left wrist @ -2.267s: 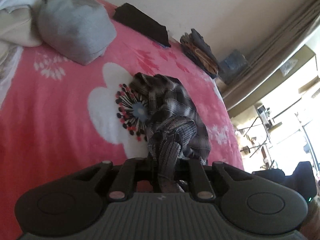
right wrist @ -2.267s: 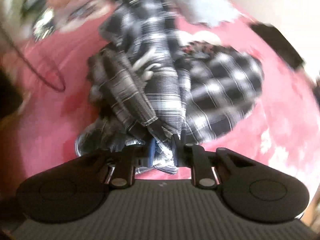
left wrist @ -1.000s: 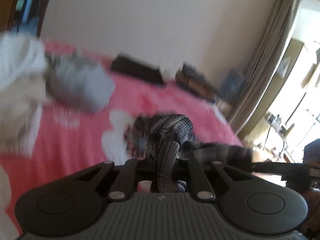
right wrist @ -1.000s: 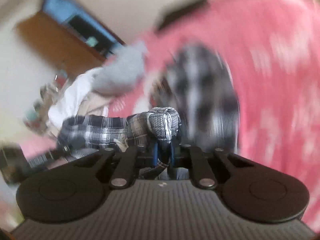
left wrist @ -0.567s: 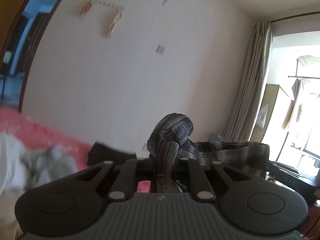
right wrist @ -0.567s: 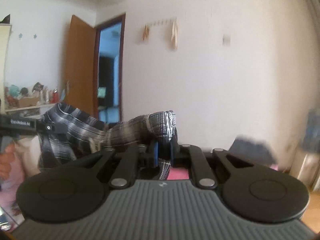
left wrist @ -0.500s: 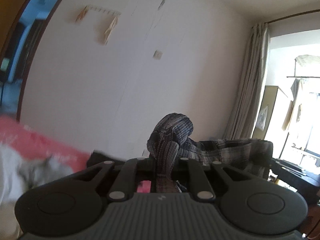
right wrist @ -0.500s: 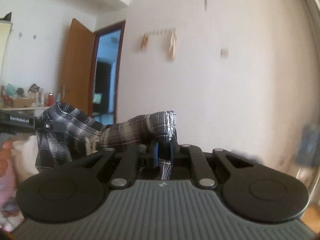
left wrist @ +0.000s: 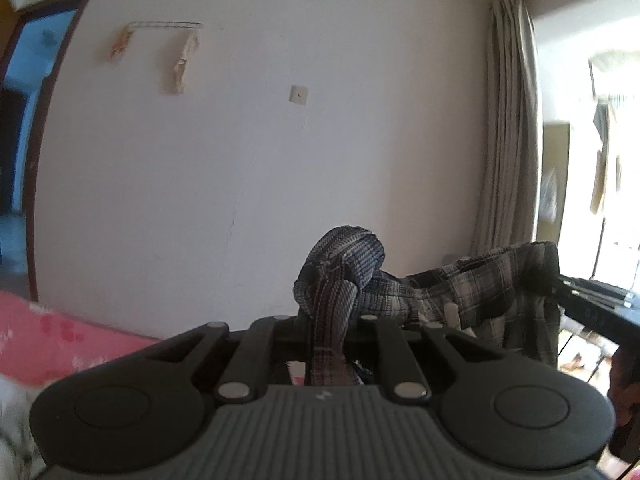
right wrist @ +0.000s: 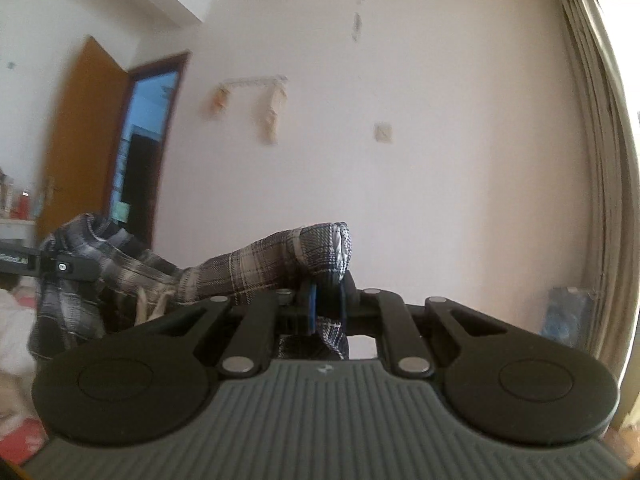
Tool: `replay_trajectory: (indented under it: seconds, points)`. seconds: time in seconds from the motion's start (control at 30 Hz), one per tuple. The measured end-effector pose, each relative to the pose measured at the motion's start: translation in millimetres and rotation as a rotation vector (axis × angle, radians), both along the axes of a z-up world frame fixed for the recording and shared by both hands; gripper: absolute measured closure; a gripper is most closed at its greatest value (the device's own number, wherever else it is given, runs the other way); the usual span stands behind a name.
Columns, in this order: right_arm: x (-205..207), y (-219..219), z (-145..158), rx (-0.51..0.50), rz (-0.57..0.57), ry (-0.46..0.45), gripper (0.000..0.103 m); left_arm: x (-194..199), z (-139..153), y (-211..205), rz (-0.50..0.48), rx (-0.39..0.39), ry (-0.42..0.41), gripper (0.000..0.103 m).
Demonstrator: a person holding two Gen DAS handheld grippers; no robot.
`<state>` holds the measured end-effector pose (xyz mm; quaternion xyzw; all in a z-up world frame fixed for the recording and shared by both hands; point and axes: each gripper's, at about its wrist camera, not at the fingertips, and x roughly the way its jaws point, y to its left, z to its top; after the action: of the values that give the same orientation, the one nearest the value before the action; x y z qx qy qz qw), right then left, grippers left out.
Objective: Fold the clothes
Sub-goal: 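Raise the held shirt high with both grippers to shake it out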
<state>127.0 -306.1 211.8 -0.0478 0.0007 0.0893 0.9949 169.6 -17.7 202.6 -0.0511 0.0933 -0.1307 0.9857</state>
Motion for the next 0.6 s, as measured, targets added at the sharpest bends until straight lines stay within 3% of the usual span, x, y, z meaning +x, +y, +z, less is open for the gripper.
replay_trajectory:
  seconds: [0.2,0.4,0.53,0.6]
  points:
    - [118.0,-10.6,-36.3,0.005,-0.092,0.116,0.094,98.2,-33.1,-42.3,0.026,0.109,0.074,0.091]
    - [218.2,-2.3,-99.6,-0.029,-0.175,0.276,0.095,172.7,-101.8,-74.9,0.049,0.209,0.214,0.091]
    - [266.9,-3.6,-144.1,-0.060,-0.201,0.375,0.095,204.7,-151.4,-84.9,0.069,0.223,0.311,0.091]
    - [281.0,-10.9,-162.8,-0.034,-0.202,0.426,0.095,220.1,-175.3,-82.1,0.070,0.195,0.394,0.086]
